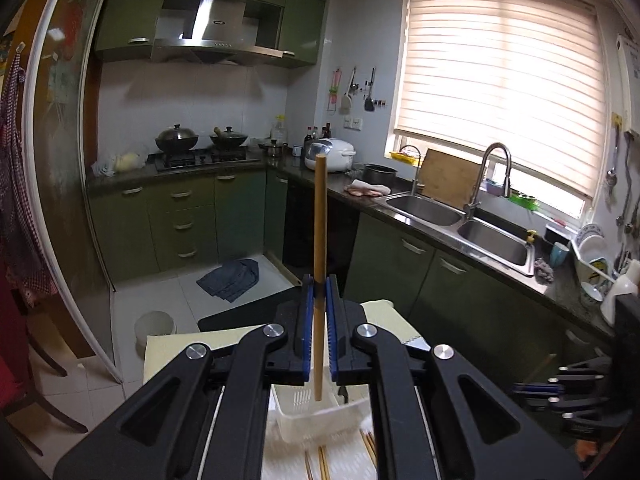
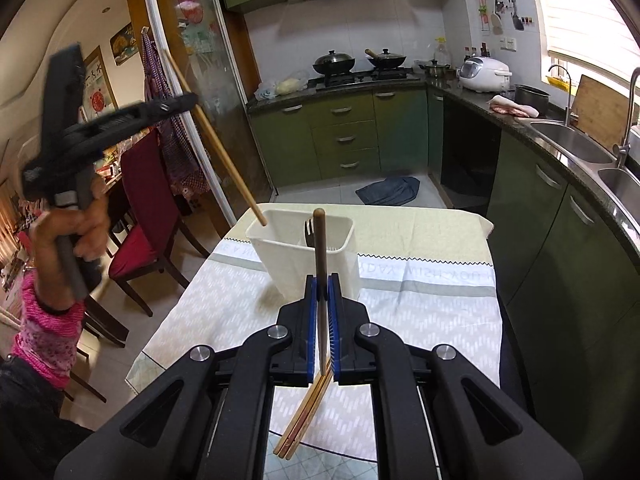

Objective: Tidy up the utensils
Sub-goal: 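Lift the chopsticks and drop them into the white caddy with both grippers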

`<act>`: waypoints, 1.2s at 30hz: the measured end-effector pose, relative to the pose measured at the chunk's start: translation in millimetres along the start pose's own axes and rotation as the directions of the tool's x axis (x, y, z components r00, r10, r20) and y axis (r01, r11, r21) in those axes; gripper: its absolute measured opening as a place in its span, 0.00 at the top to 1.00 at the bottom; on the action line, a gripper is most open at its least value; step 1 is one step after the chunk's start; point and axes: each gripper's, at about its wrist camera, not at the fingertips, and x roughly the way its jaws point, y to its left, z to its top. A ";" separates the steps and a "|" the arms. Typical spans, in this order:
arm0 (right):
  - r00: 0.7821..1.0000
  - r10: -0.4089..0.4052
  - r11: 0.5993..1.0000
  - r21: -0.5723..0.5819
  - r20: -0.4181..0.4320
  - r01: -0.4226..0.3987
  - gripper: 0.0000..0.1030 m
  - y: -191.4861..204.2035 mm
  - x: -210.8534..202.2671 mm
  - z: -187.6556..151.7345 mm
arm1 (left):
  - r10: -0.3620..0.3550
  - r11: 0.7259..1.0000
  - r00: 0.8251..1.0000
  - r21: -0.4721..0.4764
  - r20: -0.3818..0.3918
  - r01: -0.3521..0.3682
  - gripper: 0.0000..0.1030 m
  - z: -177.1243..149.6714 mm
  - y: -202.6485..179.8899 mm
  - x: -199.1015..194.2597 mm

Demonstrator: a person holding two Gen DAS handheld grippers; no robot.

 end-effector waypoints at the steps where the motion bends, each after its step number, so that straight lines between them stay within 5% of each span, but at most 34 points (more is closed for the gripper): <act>1: 1.000 0.001 1.000 0.001 0.002 -0.001 0.94 -0.5 -1.1 1.1 | 0.007 1.000 1.000 0.003 -0.009 -0.007 0.94 -2.5 -0.1 9.0; 12: 0.998 0.012 1.000 -0.004 0.063 -0.012 0.94 5.1 -15.0 33.4 | 0.051 0.998 0.986 0.030 -0.157 -0.047 0.92 -43.8 1.3 66.0; 16: 0.994 0.019 1.000 0.002 0.108 -0.019 0.94 9.9 -18.3 58.3 | 0.052 0.998 0.987 0.029 -0.155 -0.048 0.71 -48.6 2.6 59.9; 26: 0.973 -0.026 0.999 0.038 0.230 0.018 0.94 14.1 -0.2 129.4 | 0.044 0.999 0.989 0.034 -0.141 -0.040 0.65 -58.1 7.0 20.0; 36: 0.996 -0.079 0.997 0.027 0.039 0.078 0.93 7.7 112.3 116.1 | 0.030 0.999 0.974 0.038 -0.227 -0.021 0.65 -89.4 9.1 10.9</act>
